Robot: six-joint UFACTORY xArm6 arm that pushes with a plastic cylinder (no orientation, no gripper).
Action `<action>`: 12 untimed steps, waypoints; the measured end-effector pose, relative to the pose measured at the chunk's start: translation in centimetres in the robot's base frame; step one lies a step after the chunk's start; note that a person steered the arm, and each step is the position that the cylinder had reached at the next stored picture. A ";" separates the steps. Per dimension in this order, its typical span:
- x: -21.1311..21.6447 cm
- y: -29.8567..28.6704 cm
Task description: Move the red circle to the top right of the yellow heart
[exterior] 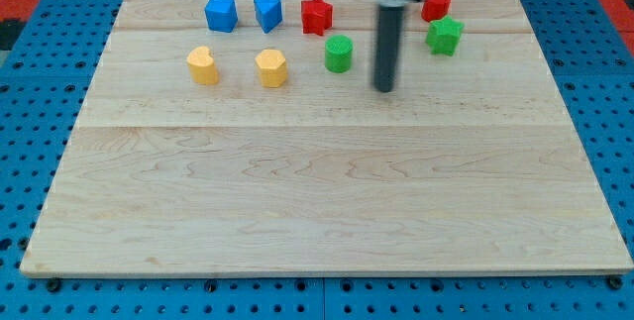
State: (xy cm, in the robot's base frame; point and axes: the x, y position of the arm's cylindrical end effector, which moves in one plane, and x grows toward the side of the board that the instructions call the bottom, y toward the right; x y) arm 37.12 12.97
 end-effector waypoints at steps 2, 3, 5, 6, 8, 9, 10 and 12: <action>-11.7 10.6; -14.8 9.8; -13.9 -1.2; -12.4 -6.0; -11.1 -14.5; -11.1 -18.9; -10.8 -23.2; -9.6 -23.5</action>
